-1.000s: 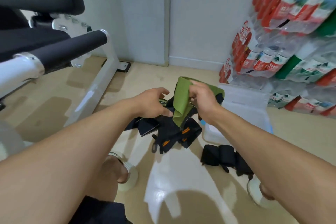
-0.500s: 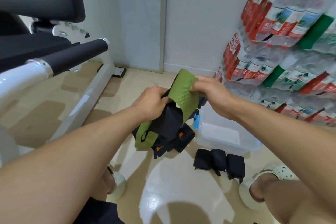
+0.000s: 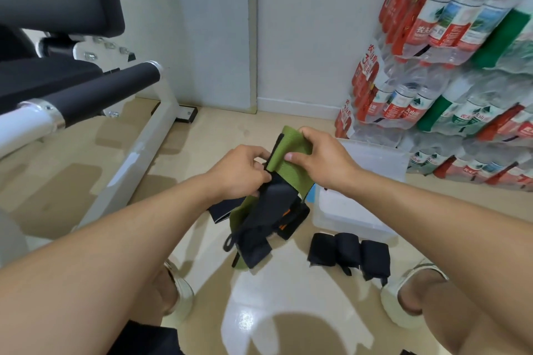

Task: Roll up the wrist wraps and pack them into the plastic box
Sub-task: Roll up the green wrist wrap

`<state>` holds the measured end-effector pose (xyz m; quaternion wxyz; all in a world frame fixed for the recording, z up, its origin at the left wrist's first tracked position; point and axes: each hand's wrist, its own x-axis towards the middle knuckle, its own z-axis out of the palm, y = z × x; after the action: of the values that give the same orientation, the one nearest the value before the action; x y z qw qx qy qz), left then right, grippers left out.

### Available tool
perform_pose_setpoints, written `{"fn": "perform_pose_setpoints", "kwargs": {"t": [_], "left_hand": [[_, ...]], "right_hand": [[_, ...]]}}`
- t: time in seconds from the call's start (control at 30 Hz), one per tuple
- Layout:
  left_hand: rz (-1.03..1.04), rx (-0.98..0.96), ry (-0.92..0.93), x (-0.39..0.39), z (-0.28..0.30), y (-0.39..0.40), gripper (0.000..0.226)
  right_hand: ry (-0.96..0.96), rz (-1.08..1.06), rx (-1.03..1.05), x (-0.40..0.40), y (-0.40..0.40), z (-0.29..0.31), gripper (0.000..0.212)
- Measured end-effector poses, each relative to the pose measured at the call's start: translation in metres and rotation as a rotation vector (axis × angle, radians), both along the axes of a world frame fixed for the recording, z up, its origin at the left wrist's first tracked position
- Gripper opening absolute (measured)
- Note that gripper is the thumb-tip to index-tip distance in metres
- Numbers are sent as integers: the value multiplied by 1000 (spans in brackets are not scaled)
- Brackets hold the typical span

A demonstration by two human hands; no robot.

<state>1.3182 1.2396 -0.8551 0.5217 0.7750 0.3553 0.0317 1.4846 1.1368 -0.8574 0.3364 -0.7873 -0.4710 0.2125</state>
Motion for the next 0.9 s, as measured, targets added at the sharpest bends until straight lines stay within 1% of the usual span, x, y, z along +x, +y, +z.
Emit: {"fn": "perform_pose_setpoints", "kwargs": {"t": [0.07, 0.1, 0.17, 0.2, 0.3, 0.33, 0.37, 0.43, 0.53, 0.57, 0.63, 0.67, 0.7, 0.8, 0.83, 0.9], "left_hand": [[20, -154, -23, -2, 0, -2, 19], [16, -188, -24, -3, 0, -1, 23], [16, -167, -13, -3, 0, 0, 34], [43, -133, -12, -3, -1, 1, 37], [145, -121, -28, 2, -4, 0, 43], [162, -125, -39, 5, -5, -2, 44], [176, -110, -45, 6, -5, -3, 43], [216, -43, -37, 9, -5, -5, 37], [293, -15, -48, 13, -5, -2, 26], [323, -19, -56, 13, -4, 0, 25], [383, -46, -72, 13, -2, 4, 29], [402, -54, -75, 13, -1, 6, 31], [412, -54, -75, 12, -1, 7, 33], [405, -44, -56, 11, -4, 8, 34], [402, -29, -44, 10, -6, 8, 34], [399, 58, -7, 10, -7, 12, 31]], "right_hand": [[-15, 45, 5, 0, 3, -4, 14], [-28, 73, 5, -1, 4, -3, 14], [-54, 108, 21, -2, 5, -5, 14], [-80, 101, 39, -3, 4, -5, 18], [-183, -24, 127, -9, -1, -2, 46], [-187, -60, 159, -12, -2, -1, 45], [-169, -72, 173, -13, -3, -2, 37], [-98, -34, 122, -14, -6, -3, 20], [-44, 81, 26, -16, -10, -8, 17], [-83, 156, -7, -18, -12, -9, 20], [-257, 304, -116, -20, -17, -12, 37], [-339, 343, -144, -20, -19, -15, 42], [-390, 347, -142, -22, -20, -18, 40], [-370, 297, -93, -27, -19, -21, 14], [-371, 302, -110, -28, -18, -20, 12], [-395, 370, -167, -27, -19, -18, 15]]}}
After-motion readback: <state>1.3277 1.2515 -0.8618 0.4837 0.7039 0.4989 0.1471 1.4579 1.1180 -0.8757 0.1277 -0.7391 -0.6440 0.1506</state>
